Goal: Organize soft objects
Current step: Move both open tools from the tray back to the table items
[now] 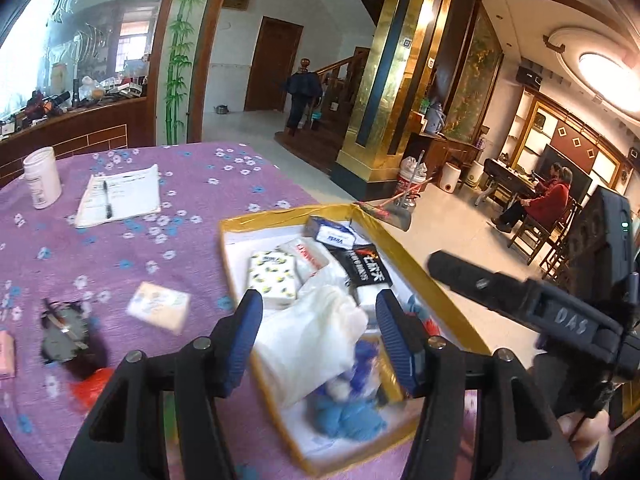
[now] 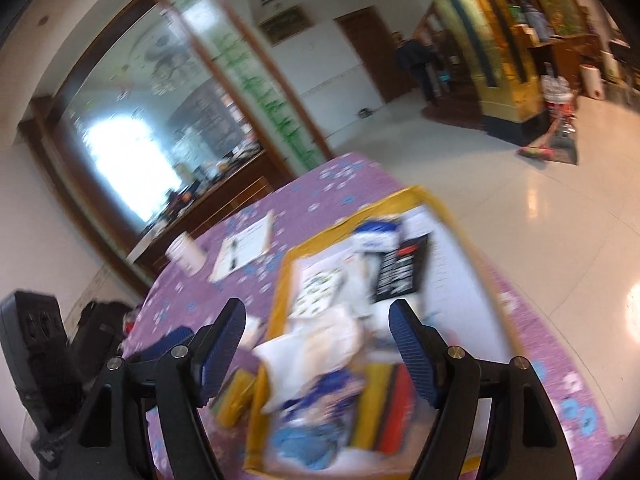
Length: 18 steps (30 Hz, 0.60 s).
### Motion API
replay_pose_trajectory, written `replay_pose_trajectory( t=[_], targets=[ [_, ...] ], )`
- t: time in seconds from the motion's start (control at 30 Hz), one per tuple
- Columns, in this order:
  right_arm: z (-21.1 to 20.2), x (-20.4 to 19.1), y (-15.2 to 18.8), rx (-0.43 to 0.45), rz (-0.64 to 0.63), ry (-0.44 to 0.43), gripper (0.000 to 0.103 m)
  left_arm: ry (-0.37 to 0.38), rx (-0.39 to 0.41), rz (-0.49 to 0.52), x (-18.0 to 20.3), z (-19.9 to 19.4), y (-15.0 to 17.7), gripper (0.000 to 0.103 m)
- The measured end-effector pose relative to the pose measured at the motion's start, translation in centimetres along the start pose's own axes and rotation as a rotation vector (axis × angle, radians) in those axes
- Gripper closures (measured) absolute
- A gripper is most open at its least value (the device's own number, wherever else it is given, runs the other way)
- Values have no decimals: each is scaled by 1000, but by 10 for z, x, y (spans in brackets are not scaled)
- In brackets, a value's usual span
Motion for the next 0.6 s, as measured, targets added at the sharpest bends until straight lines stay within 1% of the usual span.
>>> replay_pose_trajectory(
  t=[0.13, 0.27, 0.33, 0.4, 0.47, 0.53, 0.6],
  targets=[
    [18, -38, 22, -69, -84, -52, 25, -27, 11, -10, -27, -31, 7, 45],
    [39, -78, 51, -146, -170, -104, 25, -55, 28, -60, -67, -65, 15, 45],
    [47, -97, 65, -181, -219, -128, 25, -69, 29, -103, -99, -83, 22, 40],
    [53, -118, 80, -216, -274, -158, 25, -113, 16, -135, -132, -97, 28, 37],
    [56, -133, 92, -232, -316, -180, 25, -194, 6, -164, -173, -112, 33, 37],
    [59, -143, 101, -244, -346, -193, 25, -245, -13, -191, -210, -118, 37, 35],
    [63, -150, 107, -255, -359, -199, 25, -319, -23, -244, -253, -120, 41, 35]
  ],
)
Point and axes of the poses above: each gripper's, at about its wrist camera, not at the fingertips, and z roughly the way its jaws point, x to its right, y to its underside, the point moved 3 cm from there along z, roughly the way its jaws point, and after that the axes turned 1 degree about z, right-handed, at the moved point
